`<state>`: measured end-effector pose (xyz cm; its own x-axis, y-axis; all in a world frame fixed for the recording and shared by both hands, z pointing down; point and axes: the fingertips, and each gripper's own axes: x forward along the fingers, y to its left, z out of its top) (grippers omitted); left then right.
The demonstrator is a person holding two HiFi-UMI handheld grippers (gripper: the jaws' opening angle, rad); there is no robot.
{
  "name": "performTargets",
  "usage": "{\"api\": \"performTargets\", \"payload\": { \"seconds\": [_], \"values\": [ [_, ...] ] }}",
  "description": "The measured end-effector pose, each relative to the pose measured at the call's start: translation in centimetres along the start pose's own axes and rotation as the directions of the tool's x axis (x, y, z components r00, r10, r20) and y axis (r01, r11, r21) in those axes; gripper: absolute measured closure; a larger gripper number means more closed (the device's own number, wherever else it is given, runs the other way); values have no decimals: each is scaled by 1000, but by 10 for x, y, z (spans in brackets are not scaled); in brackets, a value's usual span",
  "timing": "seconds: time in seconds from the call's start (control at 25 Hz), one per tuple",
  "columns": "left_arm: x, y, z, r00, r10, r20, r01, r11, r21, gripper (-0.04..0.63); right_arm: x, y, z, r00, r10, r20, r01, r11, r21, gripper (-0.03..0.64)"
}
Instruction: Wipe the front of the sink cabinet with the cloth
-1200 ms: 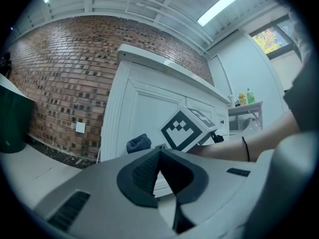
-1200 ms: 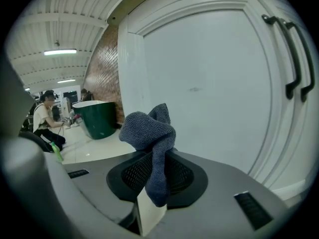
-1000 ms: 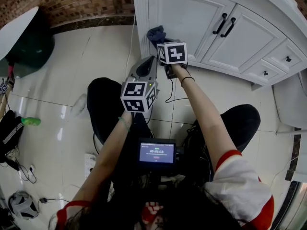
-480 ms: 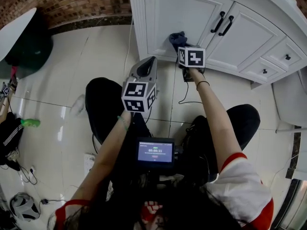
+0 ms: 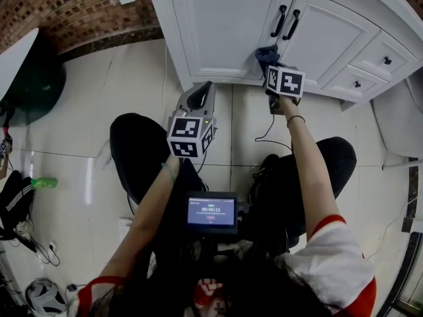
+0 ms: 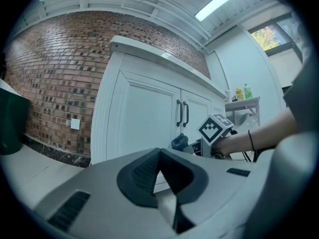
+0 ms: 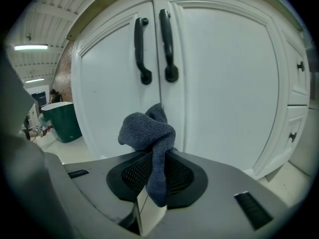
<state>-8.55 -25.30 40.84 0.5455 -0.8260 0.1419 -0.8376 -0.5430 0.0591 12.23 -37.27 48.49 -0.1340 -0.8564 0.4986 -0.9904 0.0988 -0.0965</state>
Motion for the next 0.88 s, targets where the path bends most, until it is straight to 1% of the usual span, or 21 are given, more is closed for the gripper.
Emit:
{"api": "performTargets", "payload": {
  "seconds": [0.12, 0.2, 0.36, 0.64, 0.88],
  "values": [
    [2, -5, 0, 1000, -3, 1, 3, 1000, 2, 563, -6, -18, -1, 1000, -23, 2, 23, 1000, 20, 531],
    [4, -7, 0, 1000, -6, 0, 6, 1000, 4, 563, -8, -21, -4, 1000, -25, -1, 25, 999, 26, 531],
    [6, -7, -1, 1000, -8, -2, 8, 1000, 3, 563, -4, -3, -8, 1000, 7, -8, -7, 1000, 4, 531],
    [0, 9, 2, 1000, 19, 11, -19, 1000, -18, 563, 20, 84, -24, 989, 138, -46, -141, 988, -64, 531],
    [-11, 32, 4, 998, 55, 26, -53, 997, -58, 563, 46, 168, -32, 969, 232, -83, -238, 968, -79, 531]
  ]
}}
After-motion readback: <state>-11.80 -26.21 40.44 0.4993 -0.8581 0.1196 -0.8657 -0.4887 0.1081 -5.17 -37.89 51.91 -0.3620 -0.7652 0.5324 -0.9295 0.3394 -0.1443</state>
